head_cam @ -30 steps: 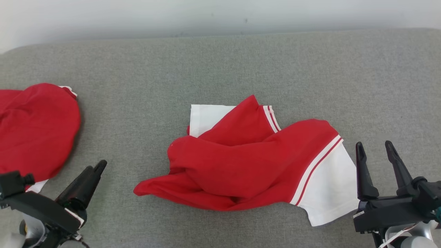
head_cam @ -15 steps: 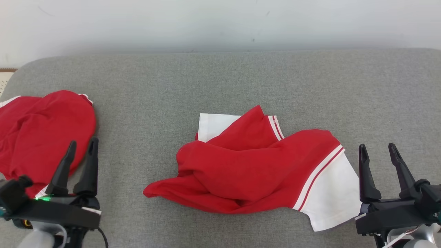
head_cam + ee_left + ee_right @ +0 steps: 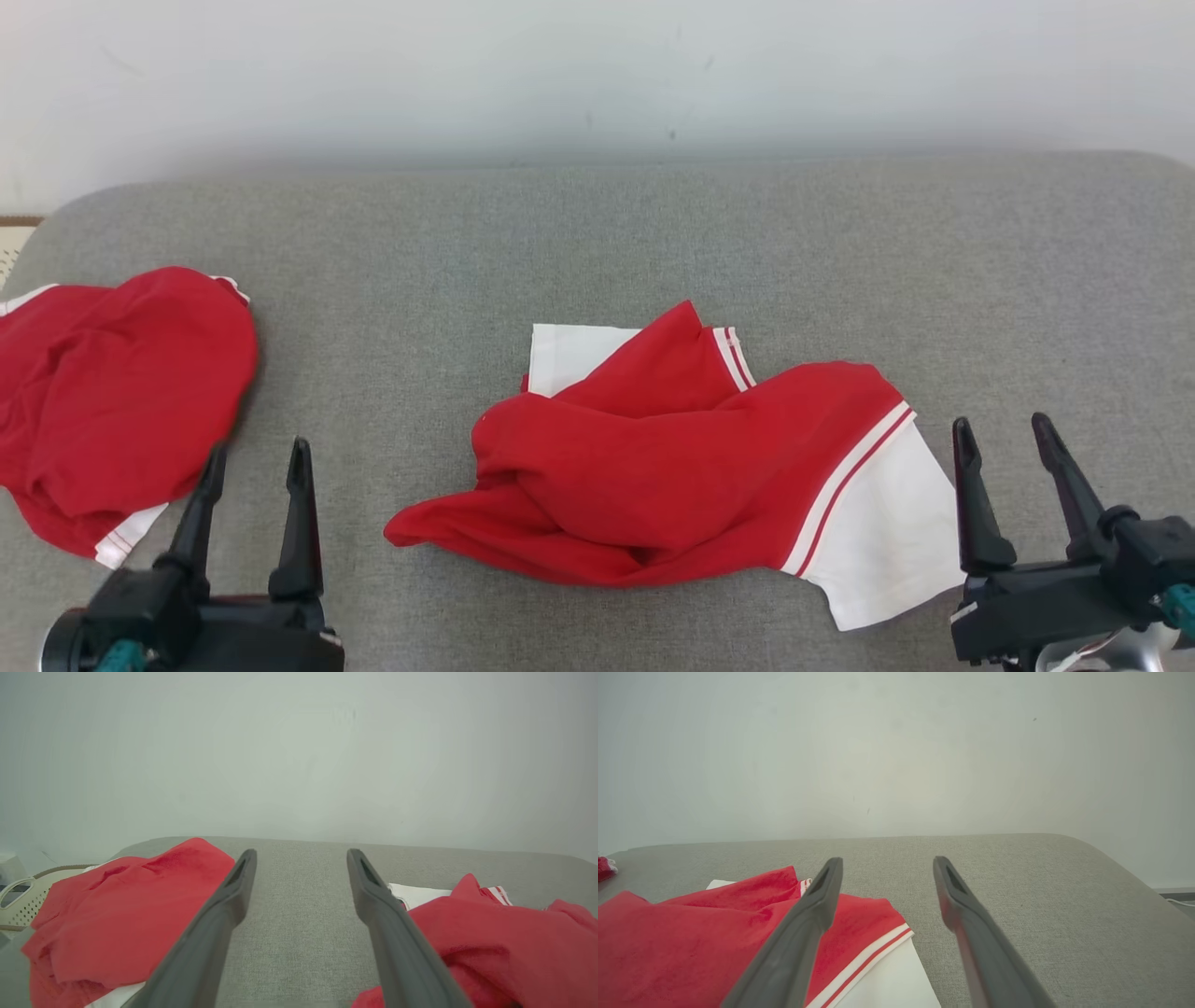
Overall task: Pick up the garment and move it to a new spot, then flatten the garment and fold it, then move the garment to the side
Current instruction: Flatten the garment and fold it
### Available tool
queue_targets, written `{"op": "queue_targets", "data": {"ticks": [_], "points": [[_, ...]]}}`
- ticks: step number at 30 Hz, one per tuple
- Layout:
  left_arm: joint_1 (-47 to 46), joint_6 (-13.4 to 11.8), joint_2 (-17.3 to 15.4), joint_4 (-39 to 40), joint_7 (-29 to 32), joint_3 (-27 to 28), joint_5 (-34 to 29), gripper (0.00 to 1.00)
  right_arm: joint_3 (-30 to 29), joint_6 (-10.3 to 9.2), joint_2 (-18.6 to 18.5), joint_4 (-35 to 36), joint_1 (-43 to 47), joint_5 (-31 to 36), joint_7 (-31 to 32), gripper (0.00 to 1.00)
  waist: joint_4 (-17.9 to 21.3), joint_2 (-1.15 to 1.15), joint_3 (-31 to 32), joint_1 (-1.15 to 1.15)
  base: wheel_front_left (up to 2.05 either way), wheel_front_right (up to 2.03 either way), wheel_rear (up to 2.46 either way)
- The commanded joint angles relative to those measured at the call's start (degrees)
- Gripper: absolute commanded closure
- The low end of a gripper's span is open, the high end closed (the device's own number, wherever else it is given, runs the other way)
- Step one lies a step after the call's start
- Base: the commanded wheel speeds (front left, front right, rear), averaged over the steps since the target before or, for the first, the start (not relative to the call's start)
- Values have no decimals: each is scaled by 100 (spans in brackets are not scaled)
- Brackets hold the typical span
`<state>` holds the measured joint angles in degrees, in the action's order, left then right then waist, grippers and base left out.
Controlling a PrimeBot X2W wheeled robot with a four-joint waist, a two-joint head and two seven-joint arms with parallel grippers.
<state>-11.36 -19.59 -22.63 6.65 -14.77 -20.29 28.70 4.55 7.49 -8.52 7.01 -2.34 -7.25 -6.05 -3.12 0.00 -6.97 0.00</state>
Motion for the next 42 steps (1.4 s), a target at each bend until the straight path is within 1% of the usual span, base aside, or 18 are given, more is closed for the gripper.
{"op": "queue_targets", "data": {"ticks": [1, 3, 7, 12, 19, 24, 31, 42], "points": [[118, -37, 20, 29, -45, 58, -173, 0, 30, 0, -28, -3, 85, 22, -8, 0, 11, 0, 57, 0, 0, 0, 0], [269, -73, 66, 33, -45, 75, -345, 0, 69, 0, -29, -34, 167, 41, 7, 0, 17, 0, 130, 0, 0, 0, 0], [507, -20, 183, 99, -35, 147, -582, 0, 123, 0, 2, -86, 337, 61, 20, 0, 22, 0, 276, 0, 0, 0, 0], [648, 163, 293, 15, -34, 286, -733, 0, 174, 0, 46, -133, 463, 69, 28, 0, 41, 0, 427, 0, 0, 0, 0], [672, 452, 361, -343, -35, 492, -927, 0, 237, 0, 87, -186, 544, 65, 35, 0, 81, 0, 574, 0, 0, 0, 0], [749, 577, 431, -426, -35, 566, -1019, 0, 238, 0, 107, -170, 573, 75, 42, 0, 110, 0, 600, 0, 0, 0, 0], [794, 667, 510, -473, -35, 632, -1109, 0, 252, 0, 117, -147, 576, 86, 23, 0, 111, 0, 567, 0, 0, 0, 0], [746, 740, 583, -573, -35, 660, -1163, 0, 253, 0, 131, -123, 498, 59, 36, 0, 106, 0, 510, 0, 0, 0, 0]]}}
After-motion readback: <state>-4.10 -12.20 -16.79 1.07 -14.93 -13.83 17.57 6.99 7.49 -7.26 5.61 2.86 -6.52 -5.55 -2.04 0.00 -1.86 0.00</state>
